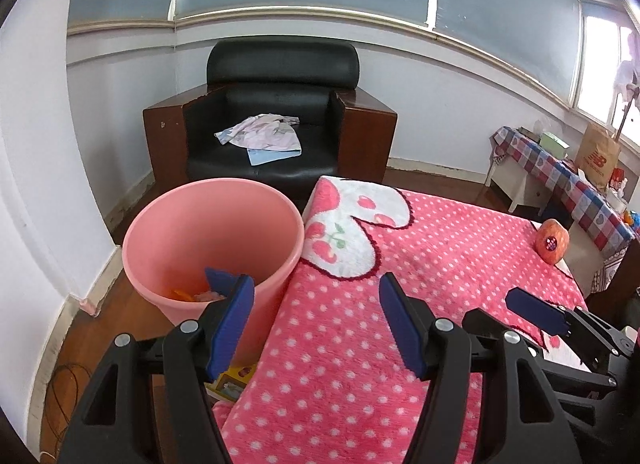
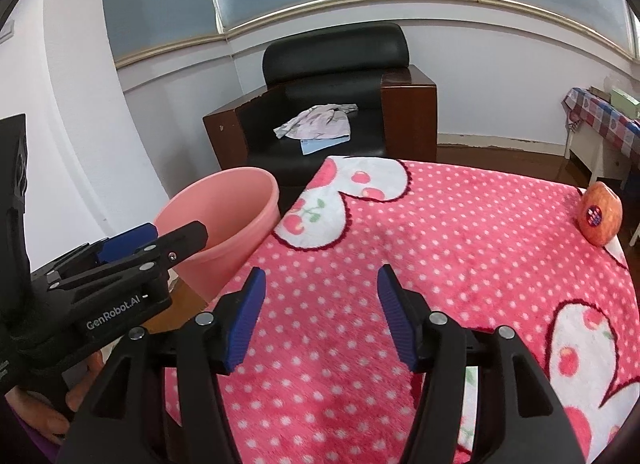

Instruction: Collect trash

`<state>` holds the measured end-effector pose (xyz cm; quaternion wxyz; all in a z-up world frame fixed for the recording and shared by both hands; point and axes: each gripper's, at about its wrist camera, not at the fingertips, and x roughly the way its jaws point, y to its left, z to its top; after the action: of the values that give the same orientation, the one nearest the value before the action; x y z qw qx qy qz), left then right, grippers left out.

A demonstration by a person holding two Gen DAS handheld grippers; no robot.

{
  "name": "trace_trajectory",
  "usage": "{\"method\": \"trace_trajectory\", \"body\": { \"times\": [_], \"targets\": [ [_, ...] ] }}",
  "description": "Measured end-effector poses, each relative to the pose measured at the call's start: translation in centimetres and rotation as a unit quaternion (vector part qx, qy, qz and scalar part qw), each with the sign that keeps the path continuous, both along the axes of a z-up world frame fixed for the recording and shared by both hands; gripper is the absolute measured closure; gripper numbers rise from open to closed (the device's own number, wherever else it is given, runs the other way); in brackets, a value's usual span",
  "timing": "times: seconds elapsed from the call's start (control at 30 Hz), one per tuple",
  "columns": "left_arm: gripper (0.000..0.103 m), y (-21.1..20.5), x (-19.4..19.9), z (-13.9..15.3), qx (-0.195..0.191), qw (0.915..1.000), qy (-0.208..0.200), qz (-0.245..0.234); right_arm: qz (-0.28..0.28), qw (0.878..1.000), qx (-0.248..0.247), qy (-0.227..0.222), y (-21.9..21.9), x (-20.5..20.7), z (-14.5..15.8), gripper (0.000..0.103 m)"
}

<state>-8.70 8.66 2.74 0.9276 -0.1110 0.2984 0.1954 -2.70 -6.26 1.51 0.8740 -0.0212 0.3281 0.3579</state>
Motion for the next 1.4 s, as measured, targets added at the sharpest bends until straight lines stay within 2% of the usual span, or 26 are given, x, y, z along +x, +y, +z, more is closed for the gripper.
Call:
{"method": "trace_trajectory", "body": {
  "times": [1.4],
  "targets": [
    [0.039, -4.9, 2.1, -0.1, 0.026, 0.9983, 0.024, -0.047, -0.047, 0.999, 0.012, 0.009, -5.4, 0.6, 0.0, 0.044]
  ]
}}
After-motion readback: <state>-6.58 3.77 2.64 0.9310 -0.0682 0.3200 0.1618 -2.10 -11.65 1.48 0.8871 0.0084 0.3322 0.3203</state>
